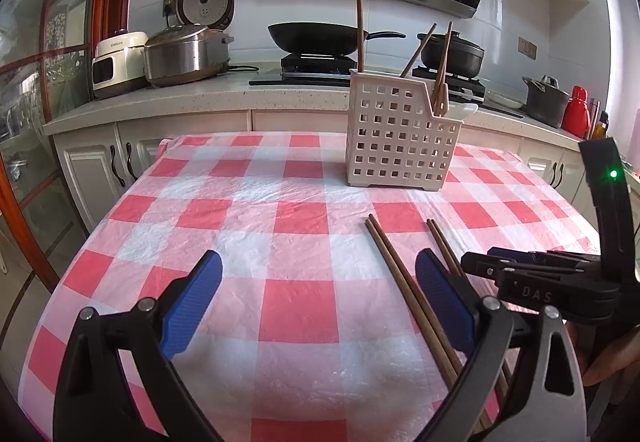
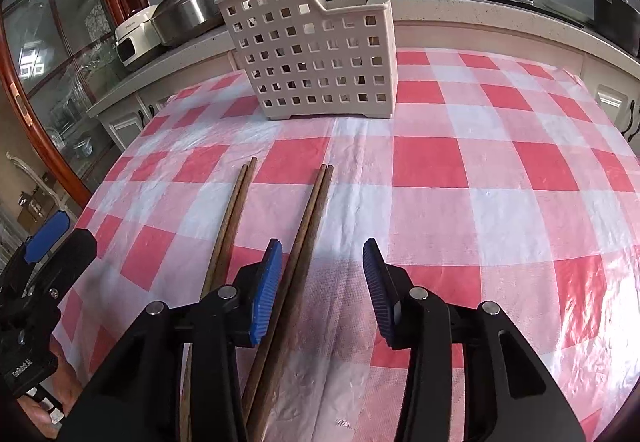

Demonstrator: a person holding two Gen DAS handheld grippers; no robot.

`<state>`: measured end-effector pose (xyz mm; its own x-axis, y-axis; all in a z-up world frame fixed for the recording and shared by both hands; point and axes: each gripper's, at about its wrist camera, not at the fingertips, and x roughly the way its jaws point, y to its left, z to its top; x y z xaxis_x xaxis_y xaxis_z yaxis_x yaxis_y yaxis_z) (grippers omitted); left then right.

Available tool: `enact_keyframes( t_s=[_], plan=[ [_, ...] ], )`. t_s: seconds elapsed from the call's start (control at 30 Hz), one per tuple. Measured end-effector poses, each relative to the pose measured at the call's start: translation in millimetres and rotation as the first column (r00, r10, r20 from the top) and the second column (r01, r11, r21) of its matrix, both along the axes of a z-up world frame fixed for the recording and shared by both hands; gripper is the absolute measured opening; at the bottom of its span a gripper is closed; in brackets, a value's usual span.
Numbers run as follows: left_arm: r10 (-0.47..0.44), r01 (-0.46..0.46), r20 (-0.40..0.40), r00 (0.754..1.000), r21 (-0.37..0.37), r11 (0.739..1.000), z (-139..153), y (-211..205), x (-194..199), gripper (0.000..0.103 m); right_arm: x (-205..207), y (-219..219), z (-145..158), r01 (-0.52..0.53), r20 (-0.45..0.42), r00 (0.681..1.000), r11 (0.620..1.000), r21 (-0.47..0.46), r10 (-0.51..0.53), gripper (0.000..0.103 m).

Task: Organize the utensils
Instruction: 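Move both open tools down to the remaining chopsticks on the tablecloth, then close the left tool on a brown chopstick while the right tool grasps another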

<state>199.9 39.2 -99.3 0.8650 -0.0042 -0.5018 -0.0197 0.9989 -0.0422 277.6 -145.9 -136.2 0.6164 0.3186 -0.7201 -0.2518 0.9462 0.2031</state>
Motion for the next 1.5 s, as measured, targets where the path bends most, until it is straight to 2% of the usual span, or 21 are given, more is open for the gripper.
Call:
enact_keyframes(
  t_s=[0.3, 0.43, 0.7, 0.97, 1.07, 1.13, 1.5],
  plan=[
    [0.009, -0.009, -0.006, 1.0, -0.048, 0.999, -1, 13, -2, 0.095, 5, 5, -3, 0.024, -0.018, 1.0, 0.998, -0.052, -0.024, 0.037],
    [0.01, -0.01, 0.0, 1.0, -0.047, 0.999, -1, 14, -4, 0.095, 6, 7, -3, 0.032, -0.015, 0.999, 0.997, -0.072, -0.033, 0.037],
    [0.007, -0.007, -0.001, 1.0, -0.049, 0.999, -2, 16, -5, 0.095, 8, 24, -4, 0.034, 0.0, 0.999, 0.983, -0.183, -0.034, 0.036],
    [0.014, -0.016, -0.032, 0.999, -0.068, 0.998, -6, 21, -1, 0.095, 11, 34, -4, 0.014, 0.009, 1.0, 0.969, -0.247, -0.013, 0.025],
    [0.016, -0.018, -0.033, 0.999, -0.058, 0.998, -7, 19, -2, 0.095, 12, 34, -3, -0.002, -0.001, 1.0, 0.97, -0.243, 0.002, 0.017],
    [0.017, -0.018, -0.033, 0.999, -0.048, 0.999, -7, 18, -2, 0.095, 11, 32, -3, -0.006, -0.005, 1.0, 0.971, -0.237, 0.005, 0.009],
    [0.012, -0.013, -0.064, 0.998, -0.015, 1.0, -10, 7, 3, 0.095, 2, 4, -3, -0.005, -0.013, 1.0, 0.99, -0.137, 0.004, 0.007]
  ],
)
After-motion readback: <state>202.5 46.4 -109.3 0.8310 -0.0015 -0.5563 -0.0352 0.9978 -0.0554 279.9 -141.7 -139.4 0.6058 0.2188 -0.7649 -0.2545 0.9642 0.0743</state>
